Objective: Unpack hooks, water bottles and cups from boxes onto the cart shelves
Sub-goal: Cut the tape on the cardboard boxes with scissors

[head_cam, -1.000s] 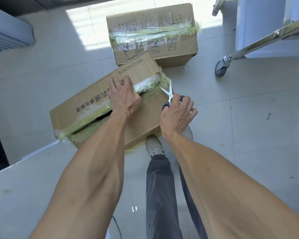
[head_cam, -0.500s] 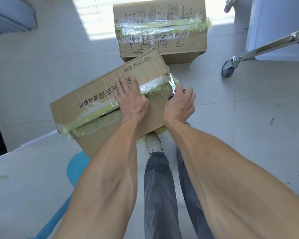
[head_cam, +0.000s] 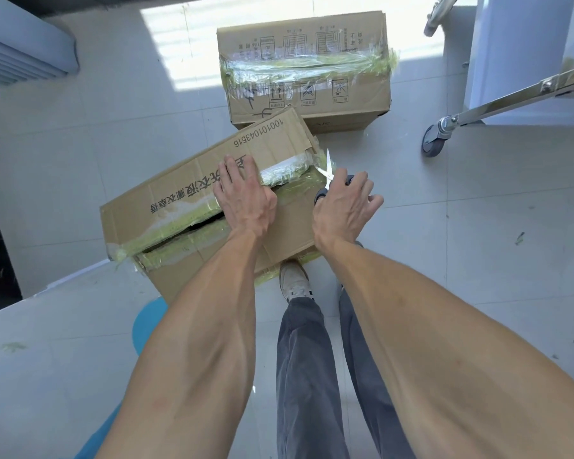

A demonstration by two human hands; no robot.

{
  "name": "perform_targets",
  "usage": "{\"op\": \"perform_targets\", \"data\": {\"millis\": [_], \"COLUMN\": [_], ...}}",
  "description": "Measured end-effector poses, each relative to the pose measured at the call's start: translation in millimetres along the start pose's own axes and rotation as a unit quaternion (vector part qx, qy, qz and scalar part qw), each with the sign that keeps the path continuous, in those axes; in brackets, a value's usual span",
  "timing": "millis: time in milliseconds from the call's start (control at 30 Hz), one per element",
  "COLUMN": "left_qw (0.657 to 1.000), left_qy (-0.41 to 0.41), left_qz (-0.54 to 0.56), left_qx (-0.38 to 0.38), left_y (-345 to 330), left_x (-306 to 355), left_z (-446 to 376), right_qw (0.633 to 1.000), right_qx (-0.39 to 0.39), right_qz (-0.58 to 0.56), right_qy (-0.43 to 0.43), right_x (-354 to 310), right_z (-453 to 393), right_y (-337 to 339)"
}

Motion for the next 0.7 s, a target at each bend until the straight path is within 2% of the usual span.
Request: {"op": "perform_targets", "data": {"millis": [133, 333, 433, 533, 700], "left_qw": [1.0, 1.0, 0.999, 0.994, 0.973], "left_qy": [0.011, 0.011, 0.021, 0.024, 0.075], "left_qz": [0.007, 0.003, 0.003, 0.01, 0.058], "left_qx": [0.011, 0.027, 0.046, 0.109, 0.21], "left_y": [0, -4, 0, 13, 49], "left_x": [2, 1, 1, 3, 11], "left_z": [-1, -1, -4, -8, -30], "right_qw": [0.997, 0.997, 0.997, 0.998, 0.998], "right_qx": [0.019, -0.056, -0.06, -0.057, -0.045], "right_qz": [0.031, -0.031, -0.036, -0.021, 0.005], "right_qy": [0.066, 0.034, 0.045, 0.003, 0.039], "right_x": [-2, -8, -10, -3, -1], "right_z": [-8, -9, -3, 3, 9], "right_y": [5, 3, -1, -3, -6]}}
Point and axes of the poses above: each hand's wrist, its own z-axis away from the middle knuckle, its own y-axis out of the back of the hand, x = y × z, the point moved 3 cm from there along -z, towards the middle knuckle, and after that the axes turned 9 degrees about z, right-handed, at the moved point
